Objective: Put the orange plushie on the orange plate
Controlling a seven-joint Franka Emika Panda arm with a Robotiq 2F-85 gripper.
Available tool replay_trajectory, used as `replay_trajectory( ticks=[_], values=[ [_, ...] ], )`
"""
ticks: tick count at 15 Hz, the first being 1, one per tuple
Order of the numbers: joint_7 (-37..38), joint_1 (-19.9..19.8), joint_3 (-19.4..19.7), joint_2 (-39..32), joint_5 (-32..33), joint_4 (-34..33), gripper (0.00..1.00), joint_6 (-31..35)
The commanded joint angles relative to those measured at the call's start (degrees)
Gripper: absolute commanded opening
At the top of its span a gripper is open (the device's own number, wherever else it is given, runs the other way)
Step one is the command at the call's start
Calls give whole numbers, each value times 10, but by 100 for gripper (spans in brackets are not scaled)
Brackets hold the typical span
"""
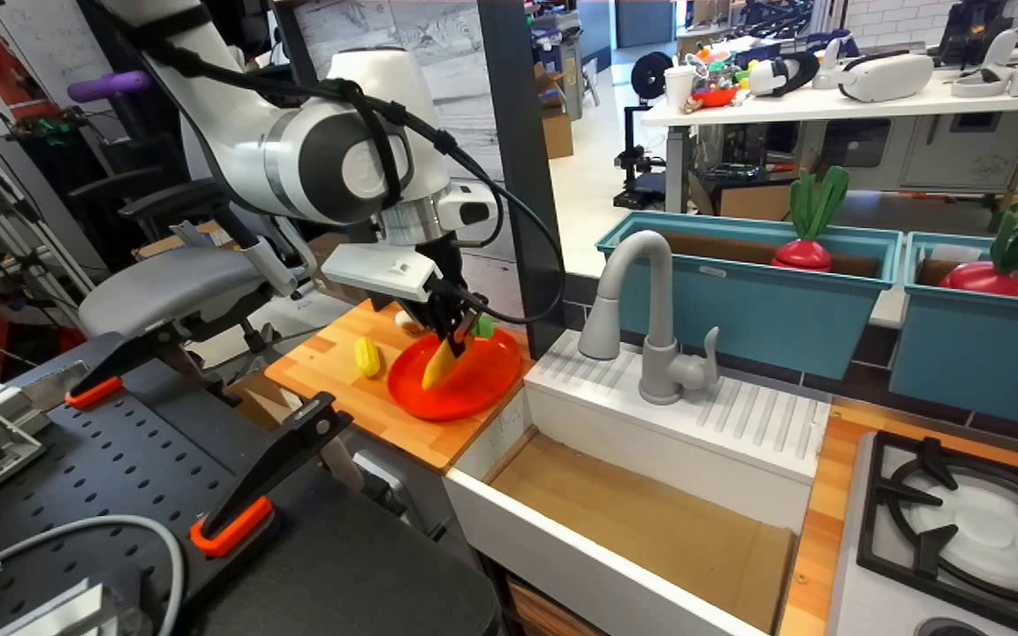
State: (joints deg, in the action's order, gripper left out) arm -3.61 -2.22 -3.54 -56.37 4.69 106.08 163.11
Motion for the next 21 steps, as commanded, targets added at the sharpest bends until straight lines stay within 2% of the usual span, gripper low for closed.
replay_trajectory(
  ticks=[1,6,9,14,16,17,19,21],
  values=[
    [-4,7,-1,-30,-10,-39,42,-9],
    [-10,6,-14,-21,-9,-19,80,5],
    [1,32,1,15,3,36,99,38],
    [30,95,25,112,0,188,100,190],
    [37,127,37,155,-5,249,100,230],
    [19,92,14,91,-2,166,100,193],
    [28,115,22,126,-4,213,100,212],
    [30,120,25,142,-4,231,100,212]
  ],
)
